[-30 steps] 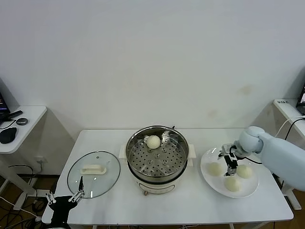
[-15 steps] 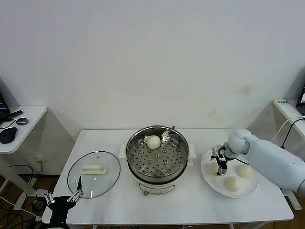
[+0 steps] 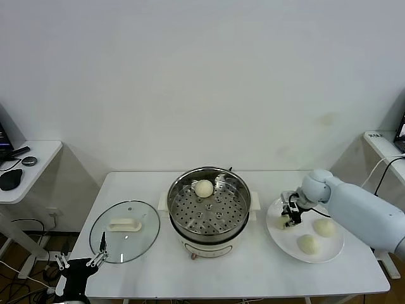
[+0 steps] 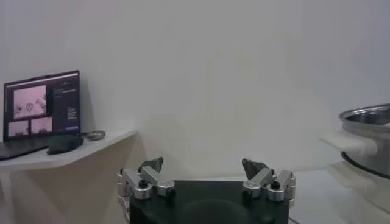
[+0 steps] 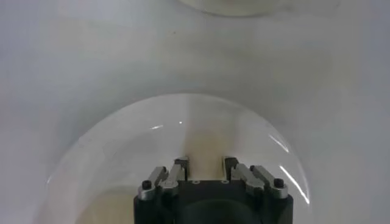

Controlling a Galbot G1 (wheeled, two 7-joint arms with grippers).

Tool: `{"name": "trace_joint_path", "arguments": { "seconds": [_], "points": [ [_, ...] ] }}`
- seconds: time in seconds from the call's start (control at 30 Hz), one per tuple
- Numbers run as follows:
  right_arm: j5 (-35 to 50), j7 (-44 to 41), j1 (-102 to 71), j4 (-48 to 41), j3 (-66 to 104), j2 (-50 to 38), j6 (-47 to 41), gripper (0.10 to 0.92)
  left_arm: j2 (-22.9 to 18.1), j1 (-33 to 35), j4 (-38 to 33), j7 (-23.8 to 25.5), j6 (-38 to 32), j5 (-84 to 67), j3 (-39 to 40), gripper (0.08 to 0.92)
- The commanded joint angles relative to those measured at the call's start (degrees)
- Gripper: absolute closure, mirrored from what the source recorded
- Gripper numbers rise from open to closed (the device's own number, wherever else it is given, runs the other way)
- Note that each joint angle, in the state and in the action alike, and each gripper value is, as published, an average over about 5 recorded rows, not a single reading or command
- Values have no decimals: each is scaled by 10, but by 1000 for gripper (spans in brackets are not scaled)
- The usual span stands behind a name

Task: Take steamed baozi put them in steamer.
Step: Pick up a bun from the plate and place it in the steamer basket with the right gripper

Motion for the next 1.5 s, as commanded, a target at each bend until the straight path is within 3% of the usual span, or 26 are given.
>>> {"name": "trace_joint_path", "arguments": {
  "seconds": [0.03,0.3,0.53,0.87,1.5],
  "points": [
    [119,-25,173,95,-84,-84,-22,637,2,-1,0,1,0,-2,0,177],
    [301,-13,487,169,-287,-25,-64,631,11,-20,6,3,3,-6,13,177],
    [438,71,516,220,-330,123,-173,626,14,-32,7,2,4,-7,21,177],
    [453,136,385,123,-310,304,-261,626,7,-38,9,0,6,6,19,177],
    [406,164,289,18,-296,371,-284,626,-3,-33,4,-6,-2,12,0,177]
  ]
}}
